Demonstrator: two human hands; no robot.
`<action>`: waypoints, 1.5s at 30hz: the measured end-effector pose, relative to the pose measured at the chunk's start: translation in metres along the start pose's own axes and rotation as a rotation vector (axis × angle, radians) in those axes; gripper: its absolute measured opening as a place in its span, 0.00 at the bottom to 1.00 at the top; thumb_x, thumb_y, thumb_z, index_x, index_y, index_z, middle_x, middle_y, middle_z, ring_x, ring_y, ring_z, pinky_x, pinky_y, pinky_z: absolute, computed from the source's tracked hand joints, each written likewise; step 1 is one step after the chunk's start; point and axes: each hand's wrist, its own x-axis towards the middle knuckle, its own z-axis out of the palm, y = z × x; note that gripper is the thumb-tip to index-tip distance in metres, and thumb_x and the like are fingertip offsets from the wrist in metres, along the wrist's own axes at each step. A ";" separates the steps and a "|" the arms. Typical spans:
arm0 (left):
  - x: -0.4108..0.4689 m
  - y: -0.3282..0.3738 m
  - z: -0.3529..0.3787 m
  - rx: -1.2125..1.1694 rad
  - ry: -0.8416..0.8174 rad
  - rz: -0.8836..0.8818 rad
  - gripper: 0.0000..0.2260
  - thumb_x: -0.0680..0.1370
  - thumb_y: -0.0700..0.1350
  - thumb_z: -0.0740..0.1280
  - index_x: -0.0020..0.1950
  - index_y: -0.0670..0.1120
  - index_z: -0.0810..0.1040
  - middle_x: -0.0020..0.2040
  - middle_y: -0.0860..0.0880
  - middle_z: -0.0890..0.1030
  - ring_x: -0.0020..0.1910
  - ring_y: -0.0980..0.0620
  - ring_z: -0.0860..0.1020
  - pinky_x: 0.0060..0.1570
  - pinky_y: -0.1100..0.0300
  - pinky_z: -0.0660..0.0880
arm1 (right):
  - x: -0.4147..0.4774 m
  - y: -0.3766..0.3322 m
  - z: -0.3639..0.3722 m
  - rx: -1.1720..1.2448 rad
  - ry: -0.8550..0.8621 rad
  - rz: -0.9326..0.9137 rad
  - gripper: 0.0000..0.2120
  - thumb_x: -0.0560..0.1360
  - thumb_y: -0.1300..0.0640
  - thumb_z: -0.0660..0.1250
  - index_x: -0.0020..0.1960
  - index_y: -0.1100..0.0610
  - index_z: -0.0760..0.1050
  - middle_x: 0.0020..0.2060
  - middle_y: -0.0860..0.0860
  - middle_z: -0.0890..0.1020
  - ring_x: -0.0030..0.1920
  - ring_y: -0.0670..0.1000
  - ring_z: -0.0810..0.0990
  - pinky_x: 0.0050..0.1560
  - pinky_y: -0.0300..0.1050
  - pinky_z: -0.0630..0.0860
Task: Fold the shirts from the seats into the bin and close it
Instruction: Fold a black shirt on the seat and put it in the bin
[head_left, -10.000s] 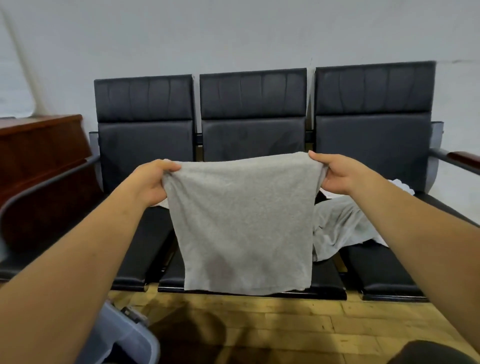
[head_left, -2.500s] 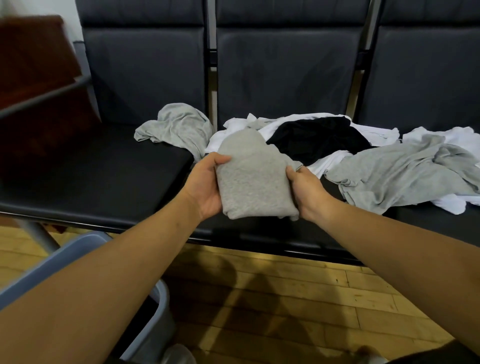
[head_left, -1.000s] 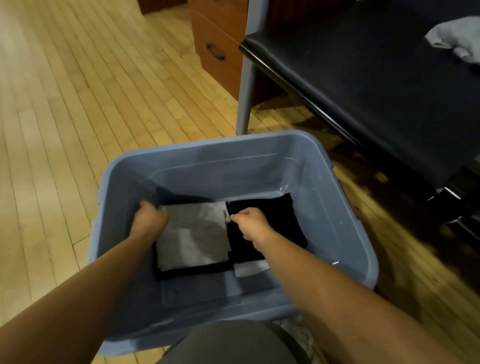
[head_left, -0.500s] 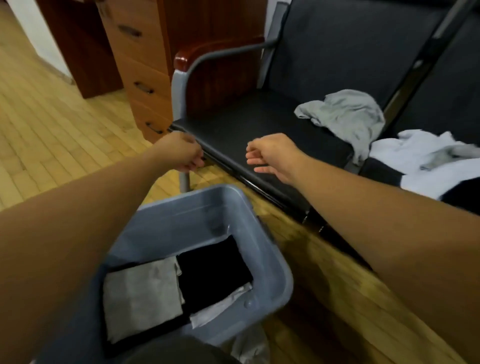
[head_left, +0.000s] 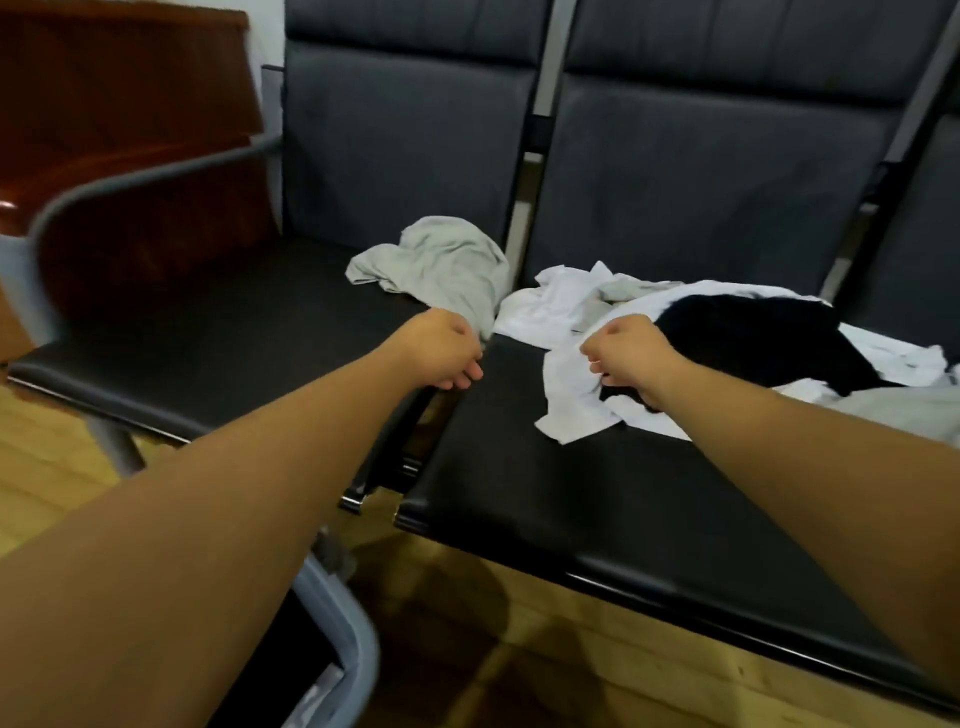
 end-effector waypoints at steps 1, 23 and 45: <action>0.012 0.004 0.019 0.000 -0.015 0.012 0.08 0.81 0.41 0.62 0.54 0.40 0.79 0.47 0.45 0.84 0.43 0.50 0.81 0.42 0.60 0.77 | 0.006 0.016 -0.009 -0.061 0.011 0.005 0.01 0.75 0.64 0.65 0.46 0.61 0.76 0.40 0.58 0.77 0.42 0.55 0.77 0.41 0.46 0.74; 0.061 -0.005 0.152 0.431 0.005 0.219 0.13 0.82 0.53 0.60 0.58 0.52 0.82 0.66 0.54 0.77 0.69 0.51 0.72 0.69 0.50 0.61 | 0.023 0.108 -0.063 -0.347 0.359 -0.284 0.10 0.80 0.52 0.66 0.44 0.57 0.75 0.47 0.52 0.72 0.39 0.54 0.76 0.43 0.46 0.73; -0.098 0.086 0.099 -0.628 -0.302 -0.105 0.11 0.71 0.40 0.66 0.51 0.42 0.82 0.45 0.40 0.83 0.43 0.42 0.81 0.48 0.50 0.78 | -0.157 0.066 -0.114 0.026 -0.171 -0.211 0.27 0.68 0.52 0.80 0.64 0.49 0.76 0.54 0.46 0.78 0.46 0.50 0.82 0.39 0.43 0.82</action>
